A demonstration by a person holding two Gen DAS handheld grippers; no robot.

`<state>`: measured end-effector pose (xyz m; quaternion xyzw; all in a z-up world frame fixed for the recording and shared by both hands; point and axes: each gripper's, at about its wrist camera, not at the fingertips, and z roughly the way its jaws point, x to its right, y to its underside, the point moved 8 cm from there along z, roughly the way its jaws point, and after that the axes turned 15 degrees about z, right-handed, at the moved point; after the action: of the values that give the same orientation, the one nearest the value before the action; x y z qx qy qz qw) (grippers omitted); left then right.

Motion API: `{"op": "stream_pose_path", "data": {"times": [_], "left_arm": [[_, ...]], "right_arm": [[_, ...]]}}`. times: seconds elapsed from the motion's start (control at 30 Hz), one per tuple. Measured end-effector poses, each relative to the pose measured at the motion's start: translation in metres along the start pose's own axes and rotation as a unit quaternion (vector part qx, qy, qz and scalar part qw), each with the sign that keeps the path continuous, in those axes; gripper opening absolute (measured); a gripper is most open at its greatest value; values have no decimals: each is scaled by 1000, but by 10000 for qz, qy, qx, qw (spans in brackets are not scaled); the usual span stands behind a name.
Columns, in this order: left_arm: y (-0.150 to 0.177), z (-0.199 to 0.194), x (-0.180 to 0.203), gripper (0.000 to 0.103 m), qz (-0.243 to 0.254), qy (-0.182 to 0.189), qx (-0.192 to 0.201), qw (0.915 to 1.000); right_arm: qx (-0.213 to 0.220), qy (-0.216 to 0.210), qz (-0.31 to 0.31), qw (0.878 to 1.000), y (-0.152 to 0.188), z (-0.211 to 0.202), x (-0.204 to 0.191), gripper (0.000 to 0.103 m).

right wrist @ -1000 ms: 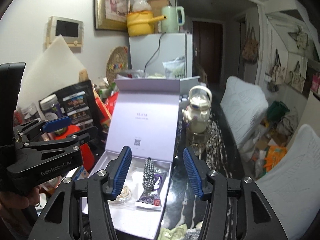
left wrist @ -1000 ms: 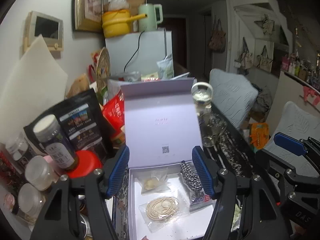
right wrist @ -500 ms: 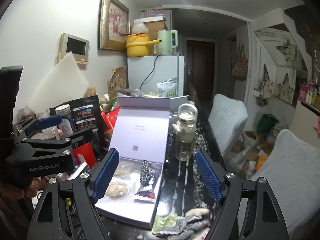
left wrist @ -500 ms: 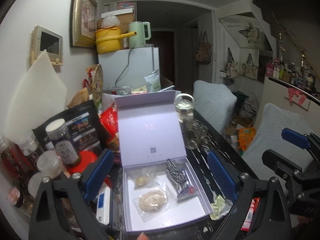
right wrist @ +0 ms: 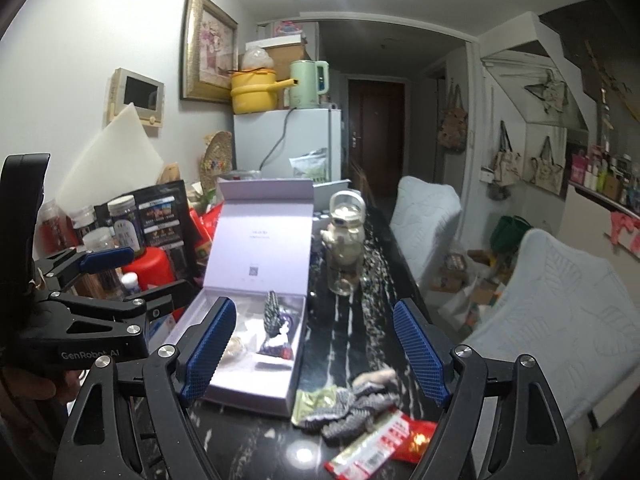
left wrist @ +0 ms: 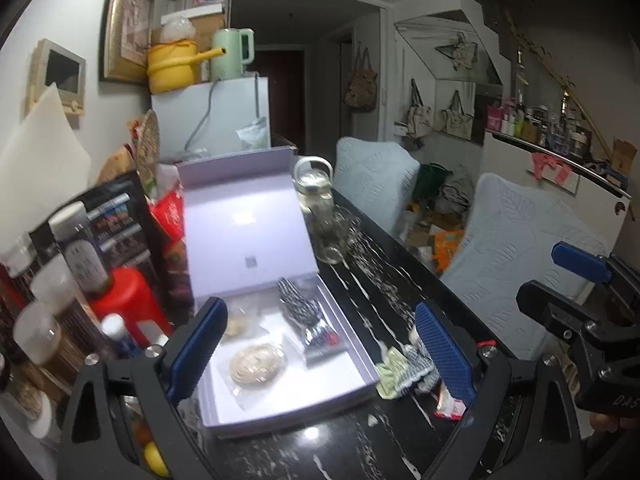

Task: Organize soft objects
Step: 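Open both tools in the box and withdraw them toward the pile, then grasp the lace-trimmed gingham scrunchie with the left tool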

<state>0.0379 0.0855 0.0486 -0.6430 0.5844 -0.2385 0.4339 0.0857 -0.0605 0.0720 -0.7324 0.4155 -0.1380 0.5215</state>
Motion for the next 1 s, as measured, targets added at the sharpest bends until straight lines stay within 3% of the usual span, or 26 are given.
{"op": "stream_pose_path", "data": {"times": [0.23,0.7,1.0], "left_arm": [[24,7,30,96,-1,330,-107,9994],[69,39,96,96,259,840,-627,9942],[83,65,140,96,493,1177,-870,9880]], "right_arm": [[-259,91,238,9993,36,-3,18,82],[-699,687,811,9919,109,-9,82,82],[-912,989,1012,9857,133,-9,122,82]]}}
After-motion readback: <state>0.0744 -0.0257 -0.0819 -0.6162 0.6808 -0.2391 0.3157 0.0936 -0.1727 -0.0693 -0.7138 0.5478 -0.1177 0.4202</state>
